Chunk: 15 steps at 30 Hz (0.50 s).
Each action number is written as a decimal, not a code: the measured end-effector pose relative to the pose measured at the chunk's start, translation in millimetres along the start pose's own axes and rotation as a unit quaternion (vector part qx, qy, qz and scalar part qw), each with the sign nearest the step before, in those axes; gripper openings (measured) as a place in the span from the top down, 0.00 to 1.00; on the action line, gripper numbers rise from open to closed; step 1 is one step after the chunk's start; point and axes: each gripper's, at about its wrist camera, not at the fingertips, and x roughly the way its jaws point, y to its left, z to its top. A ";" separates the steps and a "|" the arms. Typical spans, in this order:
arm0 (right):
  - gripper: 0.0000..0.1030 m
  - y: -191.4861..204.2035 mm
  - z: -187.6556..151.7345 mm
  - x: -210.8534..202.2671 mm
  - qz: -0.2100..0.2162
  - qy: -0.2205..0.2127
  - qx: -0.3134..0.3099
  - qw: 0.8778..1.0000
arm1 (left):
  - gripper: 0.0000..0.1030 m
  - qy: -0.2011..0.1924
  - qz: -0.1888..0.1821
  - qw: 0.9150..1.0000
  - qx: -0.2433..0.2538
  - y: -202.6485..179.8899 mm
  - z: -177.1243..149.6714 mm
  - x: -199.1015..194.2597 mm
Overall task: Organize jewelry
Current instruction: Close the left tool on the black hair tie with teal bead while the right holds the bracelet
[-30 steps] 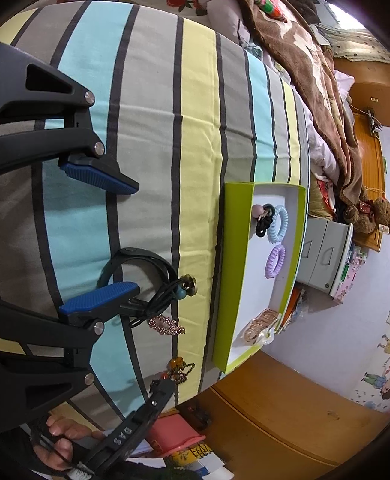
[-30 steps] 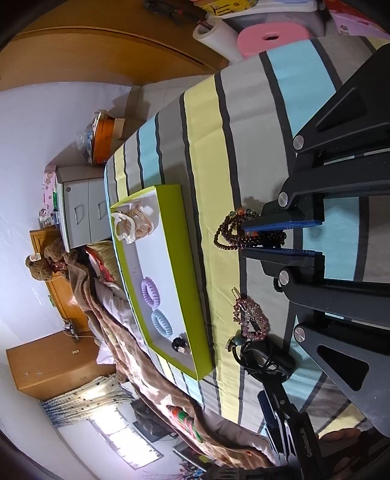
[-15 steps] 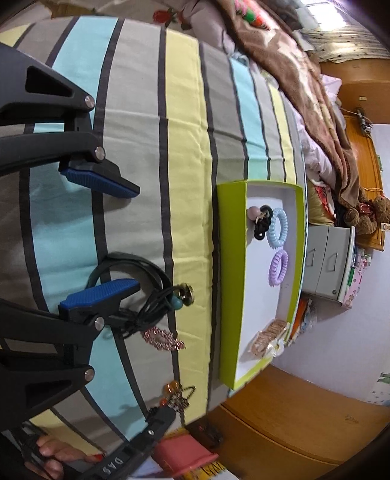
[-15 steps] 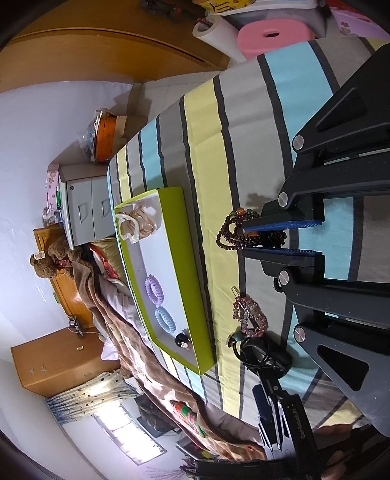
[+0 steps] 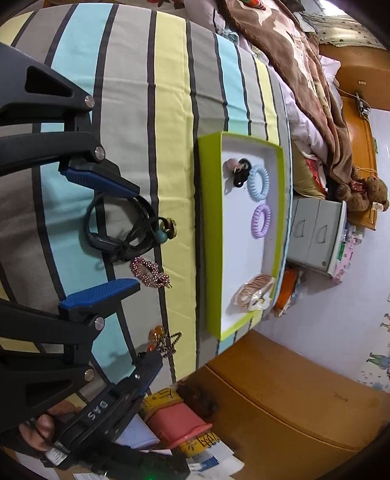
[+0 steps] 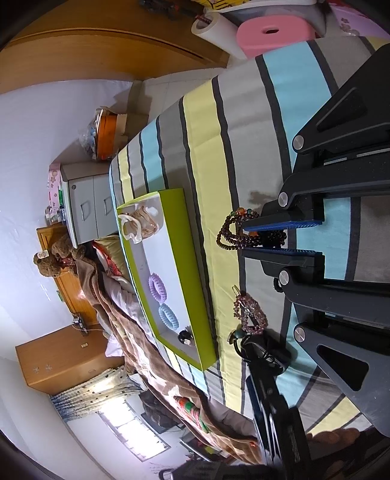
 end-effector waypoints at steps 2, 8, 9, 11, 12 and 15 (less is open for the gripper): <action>0.90 -0.8 -0.4 0.4 0.002 0.000 0.001 1.000 | 0.46 0.008 0.003 1.000 -0.005 -0.5 -0.8 4.6; 0.90 -1.3 -0.2 0.7 0.007 0.000 0.002 1.000 | 0.62 0.012 0.013 1.000 -0.006 -3.1 -0.1 12.8; 0.90 -1.1 -0.3 0.4 0.008 0.000 0.002 1.000 | 0.64 0.014 0.017 1.000 -0.005 -4.1 0.2 14.3; 0.90 -1.1 -0.3 0.7 0.008 0.000 0.002 1.000 | 0.72 0.017 0.019 1.000 -0.001 -6.4 0.3 17.6; 0.90 -1.2 -0.4 0.6 0.008 0.000 0.002 1.000 | 0.75 0.018 0.022 1.000 0.002 -7.8 0.1 18.7; 0.90 -1.2 -0.4 0.6 0.008 -0.001 0.002 1.000 | 0.85 0.015 0.023 1.000 0.016 -12.2 -0.8 18.7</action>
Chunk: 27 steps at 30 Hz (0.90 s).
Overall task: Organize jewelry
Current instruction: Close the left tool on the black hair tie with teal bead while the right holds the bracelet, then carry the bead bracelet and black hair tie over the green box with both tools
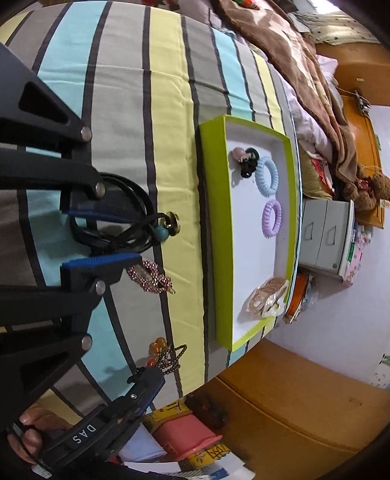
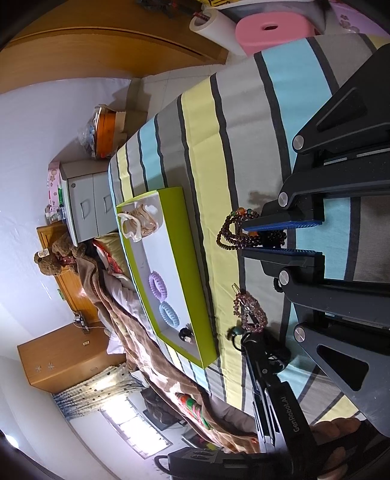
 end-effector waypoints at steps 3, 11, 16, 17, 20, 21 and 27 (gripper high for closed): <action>0.90 0.1 -0.1 0.0 0.000 0.000 0.000 1.000 | 0.92 -0.005 0.006 1.000 0.008 -1.8 1.8 -1.8; 0.90 1.3 1.3 -1.9 -0.001 -0.005 0.001 1.000 | 0.94 -0.030 -0.013 0.999 -0.003 5.2 7.6 -12.8; 0.90 1.3 3.2 -3.7 -0.004 -0.010 0.003 1.000 | 0.94 -0.040 -0.034 0.998 -0.017 13.3 16.3 -17.5; 0.90 0.8 3.8 -3.9 -0.005 -0.011 0.003 1.000 | 0.94 -0.040 -0.038 0.998 -0.020 14.9 17.8 -18.6; 0.90 0.5 5.5 -4.7 -0.005 -0.013 0.005 1.000 | 0.94 -0.045 -0.054 0.997 -0.029 19.9 22.4 -23.8; 0.90 0.5 6.1 -5.4 -0.005 -0.014 0.005 1.000 | 0.94 -0.047 -0.059 0.997 -0.032 21.7 24.7 -25.4; 0.90 0.1 12.8 -8.5 -0.005 -0.021 0.007 1.000 | 0.94 -0.060 -0.065 0.995 -0.036 26.9 33.9 -34.3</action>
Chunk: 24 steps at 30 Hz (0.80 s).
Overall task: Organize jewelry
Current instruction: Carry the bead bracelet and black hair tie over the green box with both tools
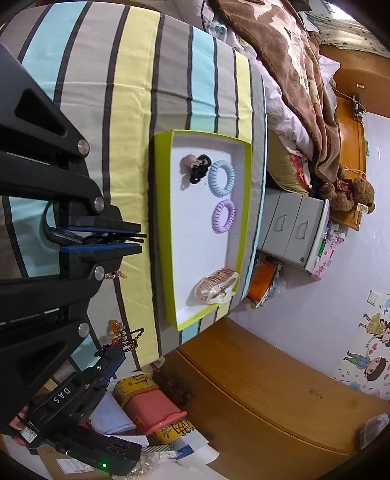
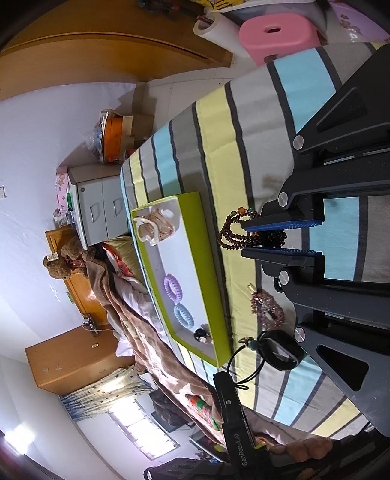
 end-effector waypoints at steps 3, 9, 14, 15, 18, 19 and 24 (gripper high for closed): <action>0.90 2.6 6.0 -1.6 0.000 -0.004 -0.004 1.000 | 0.94 -0.003 -0.003 1.000 0.003 -1.6 4.7 -1.3; 0.90 7.9 20.5 -1.9 0.005 -0.010 -0.006 1.000 | 0.94 -0.003 -0.011 1.000 0.004 -2.5 15.9 -1.5; 0.90 12.7 34.2 1.8 0.011 -0.012 -0.010 1.000 | 0.94 -0.008 -0.016 1.000 0.005 -4.3 29.1 -2.8; 0.90 14.3 38.0 3.5 0.013 -0.011 -0.012 1.000 | 0.94 -0.010 -0.017 1.000 0.006 -4.7 30.8 -3.4; 0.90 19.2 48.6 7.7 0.014 -0.012 -0.021 1.000 | 0.94 -0.013 -0.020 1.000 0.005 -4.7 40.5 -2.7; 0.90 21.1 52.6 9.4 0.014 -0.013 -0.024 1.000 | 0.94 -0.014 -0.021 1.000 0.003 -4.4 43.8 -2.1; 0.90 28.7 71.2 21.2 0.022 -0.011 -0.036 0.999 | 0.94 -0.011 -0.018 1.000 0.008 -2.6 58.8 6.8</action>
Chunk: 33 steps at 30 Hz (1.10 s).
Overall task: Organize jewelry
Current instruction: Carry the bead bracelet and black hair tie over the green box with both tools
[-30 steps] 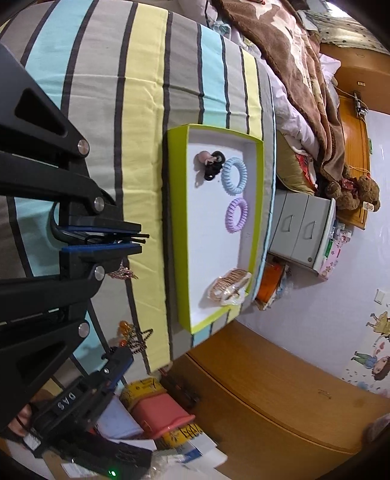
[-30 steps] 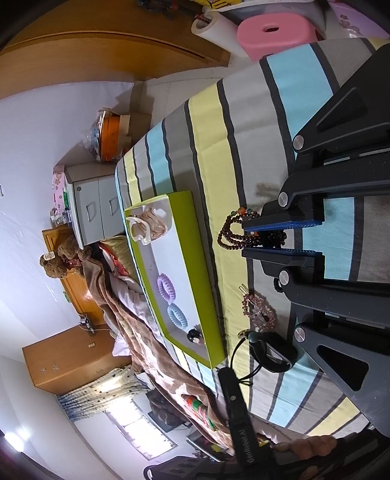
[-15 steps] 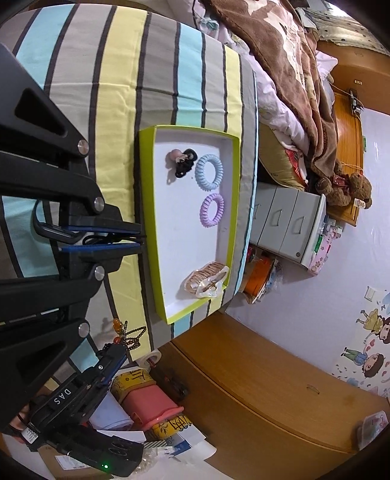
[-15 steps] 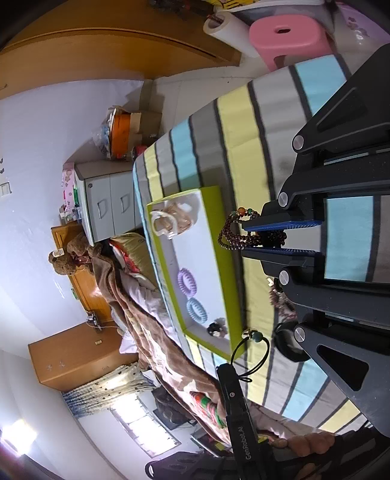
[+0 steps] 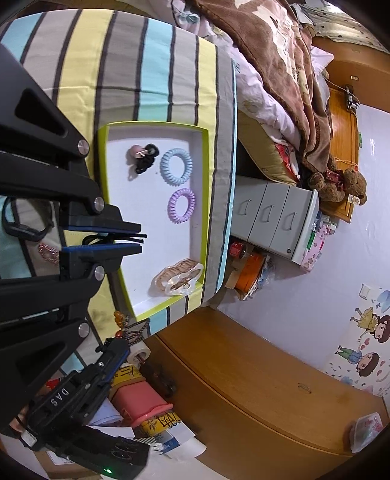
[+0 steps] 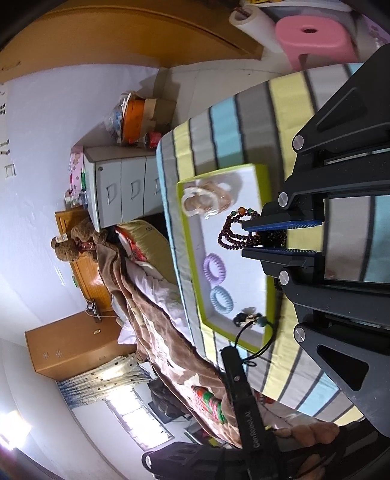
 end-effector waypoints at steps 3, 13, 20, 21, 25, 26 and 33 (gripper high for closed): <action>0.90 3.4 13.6 12.2 0.007 0.004 -0.005 1.000 | 0.94 0.003 0.000 1.000 -0.003 3.4 6.9 6.3; 0.90 4.5 46.3 69.9 0.013 0.041 -0.016 0.999 | 0.94 0.017 -0.002 1.000 -0.018 17.7 26.4 36.0; 0.90 1.2 57.8 105.0 0.005 0.064 -0.020 0.998 | 0.94 0.034 -0.001 0.999 -0.033 30.3 29.7 59.3; 0.90 0.8 58.9 110.8 0.002 0.068 -0.020 0.998 | 0.94 0.034 -0.001 0.999 -0.034 31.3 29.9 60.7; 0.90 2.6 60.3 126.7 -0.006 0.081 -0.027 0.996 | 0.94 0.035 0.008 0.999 -0.030 34.3 31.9 69.6; 0.90 2.9 60.6 129.6 -0.008 0.084 -0.028 0.996 | 0.94 0.038 0.009 0.999 -0.031 36.2 32.6 72.0; 0.90 4.1 58.2 147.1 -0.022 0.100 -0.043 0.994 | 0.94 0.046 0.023 0.998 -0.030 43.4 31.2 82.5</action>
